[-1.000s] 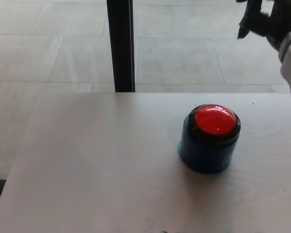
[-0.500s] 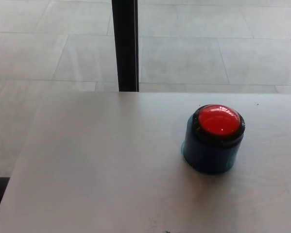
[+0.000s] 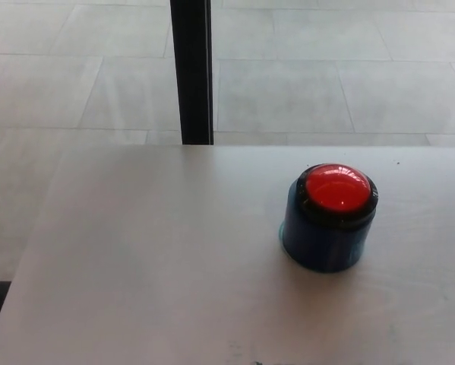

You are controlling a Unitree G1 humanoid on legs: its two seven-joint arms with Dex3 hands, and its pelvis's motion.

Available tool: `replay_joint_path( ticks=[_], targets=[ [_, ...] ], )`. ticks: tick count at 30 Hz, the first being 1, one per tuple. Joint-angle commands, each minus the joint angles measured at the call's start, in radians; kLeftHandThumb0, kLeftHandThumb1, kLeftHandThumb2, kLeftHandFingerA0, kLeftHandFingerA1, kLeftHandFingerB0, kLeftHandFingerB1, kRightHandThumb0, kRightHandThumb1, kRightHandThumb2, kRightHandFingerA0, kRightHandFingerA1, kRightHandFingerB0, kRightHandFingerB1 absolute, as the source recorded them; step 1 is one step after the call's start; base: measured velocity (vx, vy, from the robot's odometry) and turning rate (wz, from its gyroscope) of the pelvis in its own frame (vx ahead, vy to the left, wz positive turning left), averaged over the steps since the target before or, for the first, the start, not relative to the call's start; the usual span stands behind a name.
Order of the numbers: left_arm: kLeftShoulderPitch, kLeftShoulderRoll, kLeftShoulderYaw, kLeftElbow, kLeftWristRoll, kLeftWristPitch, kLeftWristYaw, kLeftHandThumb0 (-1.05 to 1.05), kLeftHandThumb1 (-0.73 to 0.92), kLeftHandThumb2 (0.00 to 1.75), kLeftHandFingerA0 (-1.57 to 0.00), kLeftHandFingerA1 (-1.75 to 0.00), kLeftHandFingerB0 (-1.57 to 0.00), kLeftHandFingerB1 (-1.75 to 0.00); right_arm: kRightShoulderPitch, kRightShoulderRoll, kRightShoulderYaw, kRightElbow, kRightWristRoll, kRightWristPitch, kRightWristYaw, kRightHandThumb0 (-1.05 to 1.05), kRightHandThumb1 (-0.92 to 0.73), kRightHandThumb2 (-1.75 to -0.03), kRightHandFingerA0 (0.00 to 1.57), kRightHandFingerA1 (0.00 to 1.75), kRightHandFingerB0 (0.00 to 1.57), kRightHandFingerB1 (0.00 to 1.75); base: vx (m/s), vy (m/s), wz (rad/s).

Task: The robot uses its right hand to press the red button kept in the middle of the desk

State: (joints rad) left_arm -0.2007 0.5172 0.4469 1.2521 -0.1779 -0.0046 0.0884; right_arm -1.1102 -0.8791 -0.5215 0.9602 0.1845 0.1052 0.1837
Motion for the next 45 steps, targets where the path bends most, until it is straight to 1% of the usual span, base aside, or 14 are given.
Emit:
replay_joint_path(
  ticks=[1,2,4,5,6,11,12,13,14,21,26,32,35,45],
  targets=[
    [0.004,0.033,-0.018,0.006,0.018,0.021,0.013,-0.47,0.71,1.09,-0.49,-1.04,-0.2,-0.77,0.205,-0.073,-0.117,-0.065,0.049,0.022,-0.073,-0.64,-0.54,-0.94,1.17,1.27,0.72,0.65,0.0,0.0,0.0],
    [0.003,0.033,-0.026,0.006,0.026,0.024,0.031,-0.47,0.72,1.05,-0.57,-1.14,-0.27,-0.84,0.253,-0.082,-0.146,-0.075,0.054,0.044,-0.086,-0.66,-0.69,-0.61,1.12,1.34,0.78,0.53,0.0,0.0,0.0],
    [0.002,0.022,0.017,0.003,-0.025,0.014,0.002,-0.45,0.68,1.13,-0.44,-1.05,-0.1,-0.76,0.384,-0.085,-0.232,-0.089,0.081,0.032,-0.085,-0.74,-0.67,-0.61,1.2,1.32,0.75,0.59,0.0,0.0,0.0],
    [0.0,0.019,0.008,-0.003,-0.016,0.013,0.002,-0.47,0.68,1.12,-0.44,-1.01,-0.11,-0.73,0.501,-0.065,-0.286,-0.098,0.088,-0.012,-0.078,-0.83,-0.52,-0.96,1.25,1.26,0.72,0.71,0.0,0.0,0.0],
    [0.0,0.018,0.004,-0.006,-0.011,0.013,0.004,-0.48,0.69,1.13,-0.44,-0.99,-0.13,-0.73,0.555,-0.046,-0.315,-0.112,0.092,-0.018,-0.088,-0.9,-0.69,-0.61,1.3,1.22,0.78,0.68,0.0,0.0,0.0],
    [-0.006,0.031,-0.018,-0.003,0.013,0.01,-0.004,-0.47,0.71,1.09,-0.48,-1.08,-0.22,-0.82,0.795,0.097,-0.421,-0.123,0.116,-0.094,-0.143,-0.91,-0.78,-0.64,1.33,1.18,0.72,0.81,0.0,0.0,0.0],
    [-0.009,0.031,-0.018,-0.001,0.012,0.011,-0.004,-0.5,0.7,1.1,-0.52,-1.1,-0.27,-0.85,0.836,0.135,-0.452,-0.108,0.135,-0.101,-0.16,-0.87,-0.6,-1.02,1.4,1.27,0.68,0.87,0.0,0.0,0.0],
    [-0.012,0.03,-0.021,-0.001,0.015,0.014,0.002,-0.5,0.7,1.1,-0.52,-1.1,-0.27,-0.85,0.858,0.16,-0.478,-0.109,0.156,-0.103,-0.156,-0.87,-0.6,-1.02,1.4,1.27,0.68,0.87,0.0,0.0,0.0],
    [-0.01,0.028,-0.015,-0.003,0.009,0.01,0.0,-0.5,0.7,1.1,-0.53,-1.11,-0.2,-0.81,0.886,0.206,-0.507,-0.12,0.172,-0.115,-0.179,-0.89,-0.8,-0.65,1.4,1.29,0.65,0.96,0.0,0.0,0.0],
    [-0.011,0.022,-0.008,0.005,-0.002,0.002,-0.002,-0.5,0.69,1.1,-0.51,-1.1,-0.18,-0.8,0.952,0.381,-0.62,-0.069,0.221,-0.165,-0.348,-0.86,-0.86,-0.71,1.18,1.58,0.49,1.35,0.0,0.0,0.0],
    [-0.03,0.012,0.01,0.001,-0.009,-0.001,0.067,-0.46,0.7,1.03,-0.56,-1.33,-0.16,-0.91,0.975,0.456,-0.641,-0.029,0.23,-0.213,-0.343,-0.89,-0.88,-0.69,0.99,1.61,0.32,1.22,0.0,0.0,0.0],
    [-0.034,0.011,0.024,0.008,-0.017,0.002,0.073,-0.46,0.69,1.13,-0.5,-1.01,-0.01,-0.66,1.007,0.568,-0.607,-0.1,0.221,-0.175,-0.364,-0.88,-0.92,-0.71,1.12,1.5,0.46,1.25,0.0,0.0,0.0],
    [-0.038,0.014,0.021,0.002,-0.015,0.013,0.05,-0.48,0.73,1.05,-0.5,-1.28,-0.04,-0.8,1.01,0.605,-0.593,-0.125,0.249,-0.144,-0.377,-0.88,-0.92,-0.7,1.09,1.51,0.42,1.17,0.0,0.0,0.0],
    [-0.038,0.025,-0.003,0.001,-0.001,0.012,0.008,-0.49,0.73,1.07,-0.5,-1.11,-0.16,-0.81,1.05,0.639,-0.518,-0.073,0.287,-0.174,-0.342,-0.83,-0.9,-0.66,1.19,1.49,0.48,1.14,0.0,0.0,0.0]
  ],
)
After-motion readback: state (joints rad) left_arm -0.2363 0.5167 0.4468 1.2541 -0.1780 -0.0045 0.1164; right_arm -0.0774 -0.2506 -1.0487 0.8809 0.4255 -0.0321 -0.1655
